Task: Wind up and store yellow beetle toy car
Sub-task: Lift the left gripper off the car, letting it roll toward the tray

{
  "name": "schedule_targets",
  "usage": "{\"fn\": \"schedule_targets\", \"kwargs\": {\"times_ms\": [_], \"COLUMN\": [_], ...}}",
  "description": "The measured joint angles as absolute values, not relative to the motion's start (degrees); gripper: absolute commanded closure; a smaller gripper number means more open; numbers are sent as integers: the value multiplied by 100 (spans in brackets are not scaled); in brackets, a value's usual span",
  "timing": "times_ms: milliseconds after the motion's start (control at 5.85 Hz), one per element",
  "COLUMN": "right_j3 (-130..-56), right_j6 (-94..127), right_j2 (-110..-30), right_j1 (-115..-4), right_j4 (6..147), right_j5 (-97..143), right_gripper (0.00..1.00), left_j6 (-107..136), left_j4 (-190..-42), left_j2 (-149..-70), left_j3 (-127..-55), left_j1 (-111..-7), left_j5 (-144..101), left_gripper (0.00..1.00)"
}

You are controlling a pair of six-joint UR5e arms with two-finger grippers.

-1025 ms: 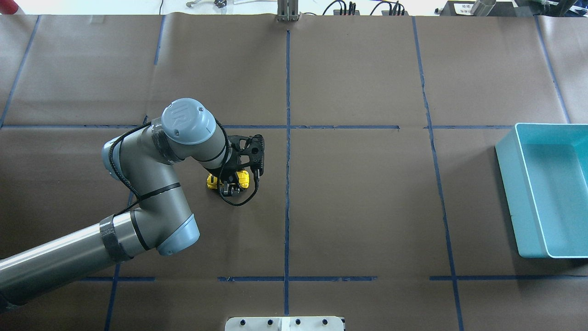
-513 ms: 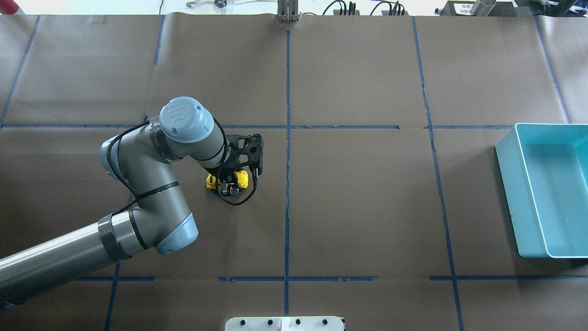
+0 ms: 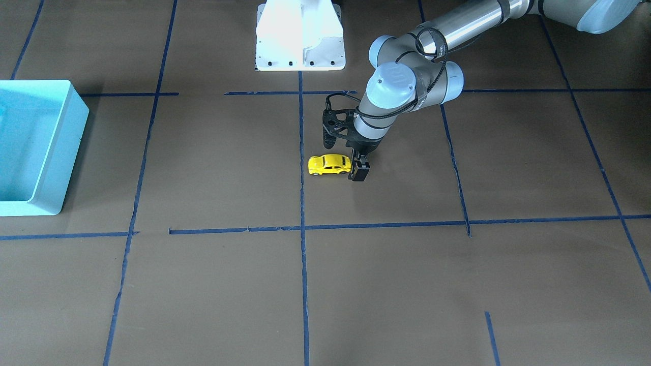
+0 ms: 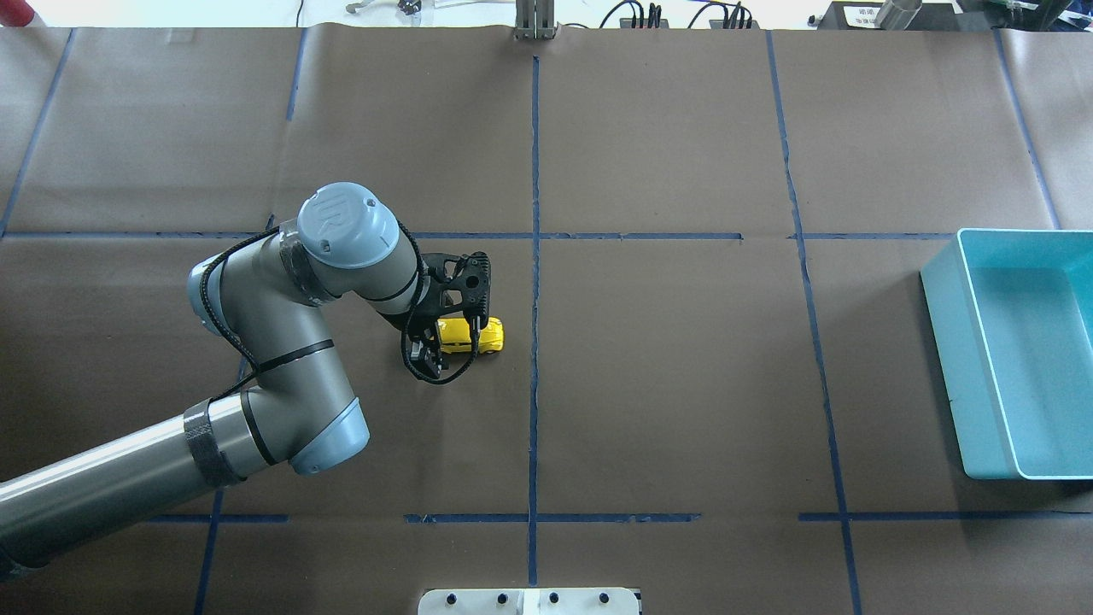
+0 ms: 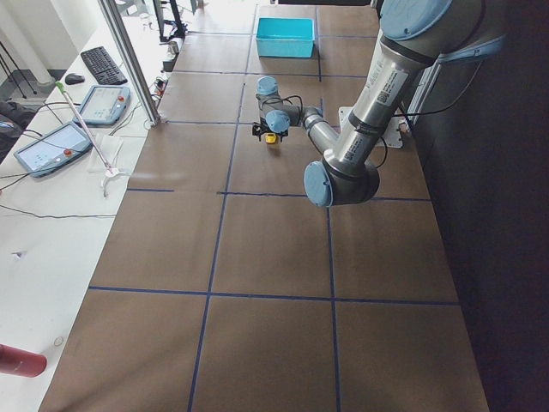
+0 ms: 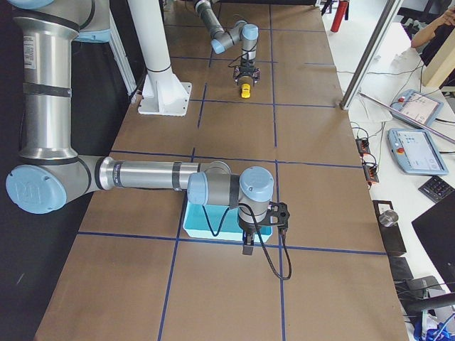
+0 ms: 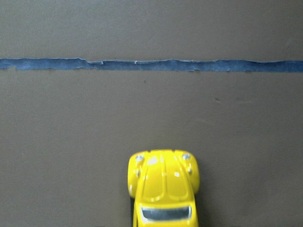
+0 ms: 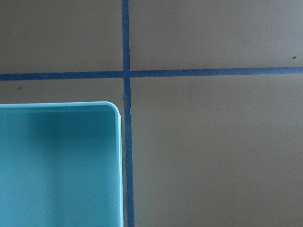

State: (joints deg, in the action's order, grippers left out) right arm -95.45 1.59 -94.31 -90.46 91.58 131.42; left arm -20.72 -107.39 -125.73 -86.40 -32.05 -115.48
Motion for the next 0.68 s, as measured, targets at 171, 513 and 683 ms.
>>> {"fn": "schedule_targets", "kwargs": {"times_ms": [171,513,683], "right_j3": [-9545,-9545,-9545], "right_j6": [158,158,158], "right_j2": [-9431,-9431,-9431], "right_j1": [-9047,-9047,-9047], "right_j4": [9158,9158,9158], "right_j5": [13146,13148,13148], "right_gripper": [0,0,0], "left_j6": [-2074,-2074,-2074], "left_j4": [-10740,-10740,-10740], "left_j2": [-12571,-12569,-12569], "left_j3": [-8636,-8637,-8640], "left_j1": [-3205,-3227,-3252], "left_j5": [-11549,-11545,-11547], "left_gripper": [0,0,0]}}
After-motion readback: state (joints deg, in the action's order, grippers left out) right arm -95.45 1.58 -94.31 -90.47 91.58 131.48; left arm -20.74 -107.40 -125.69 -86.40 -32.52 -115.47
